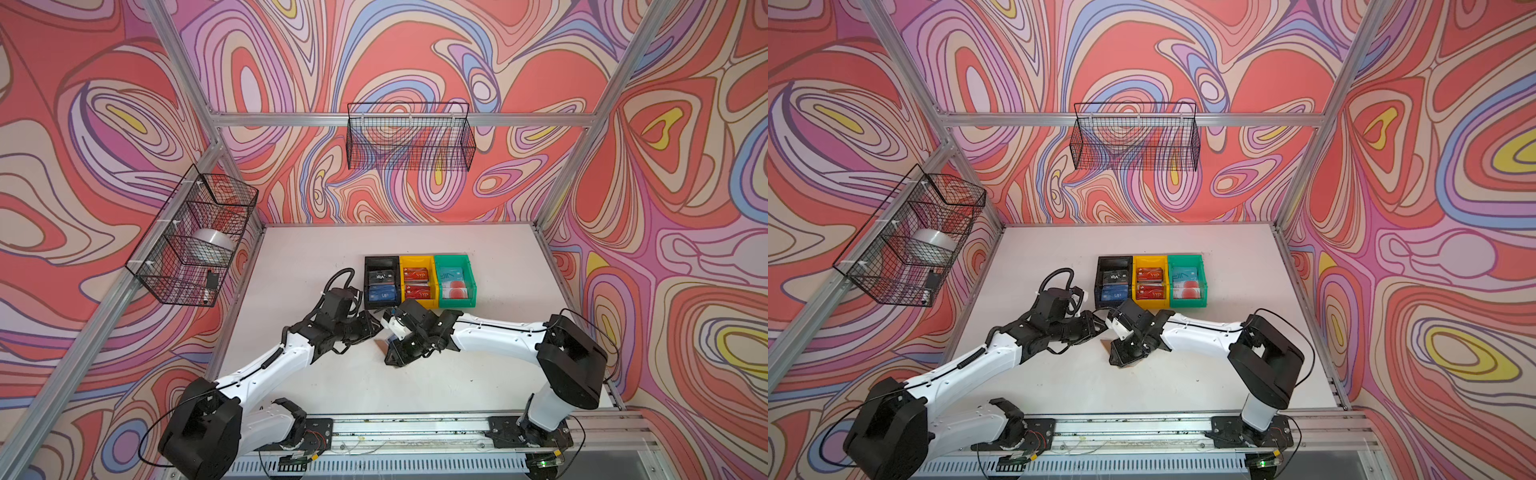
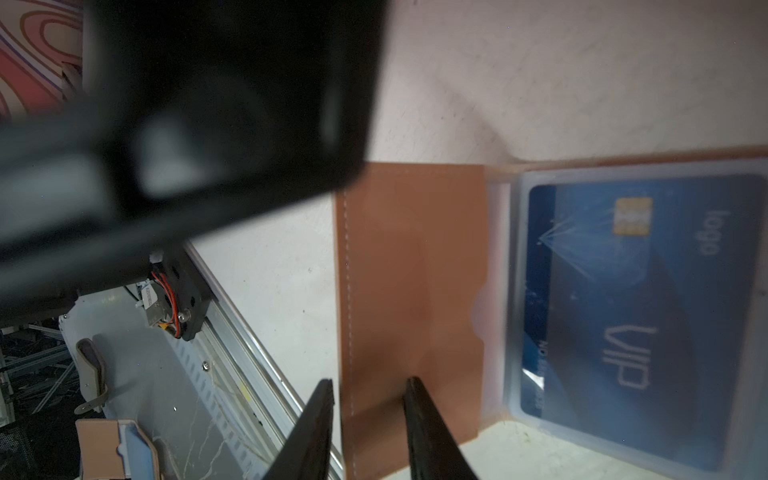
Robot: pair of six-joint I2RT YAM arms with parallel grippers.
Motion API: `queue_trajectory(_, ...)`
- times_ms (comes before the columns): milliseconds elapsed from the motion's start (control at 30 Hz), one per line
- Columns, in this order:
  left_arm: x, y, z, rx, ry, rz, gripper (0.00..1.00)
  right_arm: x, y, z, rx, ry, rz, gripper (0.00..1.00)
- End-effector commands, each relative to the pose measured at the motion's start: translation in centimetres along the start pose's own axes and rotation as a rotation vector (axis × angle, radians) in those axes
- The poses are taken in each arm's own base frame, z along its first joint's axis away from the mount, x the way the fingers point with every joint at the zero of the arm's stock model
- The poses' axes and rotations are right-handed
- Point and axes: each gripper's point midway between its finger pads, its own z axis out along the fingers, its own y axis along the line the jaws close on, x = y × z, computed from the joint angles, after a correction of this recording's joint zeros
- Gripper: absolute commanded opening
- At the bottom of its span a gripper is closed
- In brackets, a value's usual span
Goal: Take the credit cards out of the card holder
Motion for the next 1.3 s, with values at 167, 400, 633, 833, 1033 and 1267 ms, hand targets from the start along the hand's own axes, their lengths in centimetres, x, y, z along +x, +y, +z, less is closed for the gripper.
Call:
queue_trajectory(167, 1.6, 2.3, 2.0, 0.012, 0.014, -0.083, 0.21, 0.2, 0.1, 0.0, -0.018, -0.017, 0.008, 0.32)
queue_trajectory(400, 2.0, 3.0, 2.9, -0.005, 0.038, -0.091, 0.21, 0.0, 0.2, -0.3, -0.027, -0.036, 0.015, 0.32)
queue_trajectory(633, 2.8, 3.6, 4.2, -0.016, 0.066, -0.098, 0.21, -0.6, 0.3, -1.1, -0.041, -0.073, 0.029, 0.32)
queue_trajectory(833, 3.3, 3.7, 5.1, -0.019, 0.089, -0.097, 0.21, -1.3, -1.0, -2.5, 0.035, -0.108, 0.042, 0.32)
queue_trajectory(1033, 3.7, 3.8, 5.4, -0.020, 0.099, -0.097, 0.20, -1.5, -6.3, -4.6, 0.258, -0.109, 0.093, 0.30)
queue_trajectory(1267, 4.1, 3.8, 5.7, -0.010, 0.101, -0.105, 0.20, -2.4, -8.2, -4.5, 0.303, -0.060, 0.064, 0.30)
